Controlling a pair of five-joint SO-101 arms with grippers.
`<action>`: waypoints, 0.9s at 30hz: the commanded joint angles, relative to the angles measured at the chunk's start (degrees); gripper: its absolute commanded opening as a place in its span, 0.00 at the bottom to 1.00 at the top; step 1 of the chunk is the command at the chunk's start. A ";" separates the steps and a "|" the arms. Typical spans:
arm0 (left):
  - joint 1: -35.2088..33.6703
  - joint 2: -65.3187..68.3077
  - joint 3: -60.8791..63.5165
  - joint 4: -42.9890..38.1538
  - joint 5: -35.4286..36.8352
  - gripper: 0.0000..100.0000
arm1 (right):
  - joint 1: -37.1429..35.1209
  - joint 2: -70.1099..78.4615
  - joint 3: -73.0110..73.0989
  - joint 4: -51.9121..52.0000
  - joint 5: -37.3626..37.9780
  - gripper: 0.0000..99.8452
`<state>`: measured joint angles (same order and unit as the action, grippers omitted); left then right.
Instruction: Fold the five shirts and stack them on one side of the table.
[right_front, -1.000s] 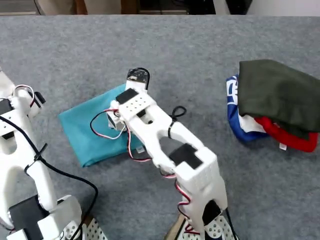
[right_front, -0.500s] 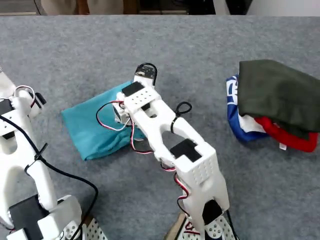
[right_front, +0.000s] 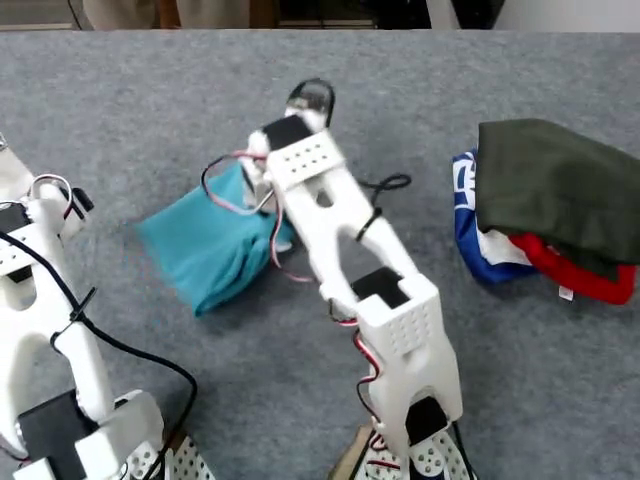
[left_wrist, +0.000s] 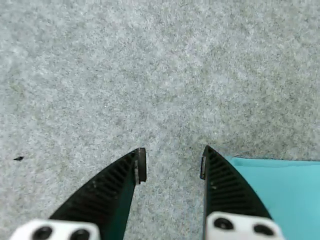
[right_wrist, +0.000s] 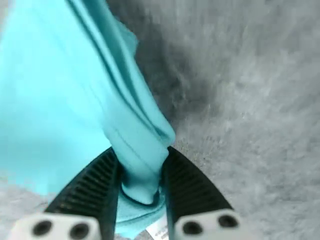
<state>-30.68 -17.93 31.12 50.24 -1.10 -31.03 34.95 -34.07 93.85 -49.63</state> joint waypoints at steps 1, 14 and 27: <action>-0.44 -0.84 -0.18 -0.88 0.44 0.19 | 4.00 -0.13 -11.30 3.96 4.84 0.00; -0.44 -0.84 -0.18 -1.05 0.44 0.19 | 26.07 -3.12 -22.11 8.26 18.02 0.00; -0.35 -0.84 -0.09 -0.88 0.44 0.19 | 52.70 -8.84 -33.19 8.18 30.86 0.00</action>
<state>-30.68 -17.93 31.30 50.24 -1.10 16.18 32.13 -62.37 101.05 -20.70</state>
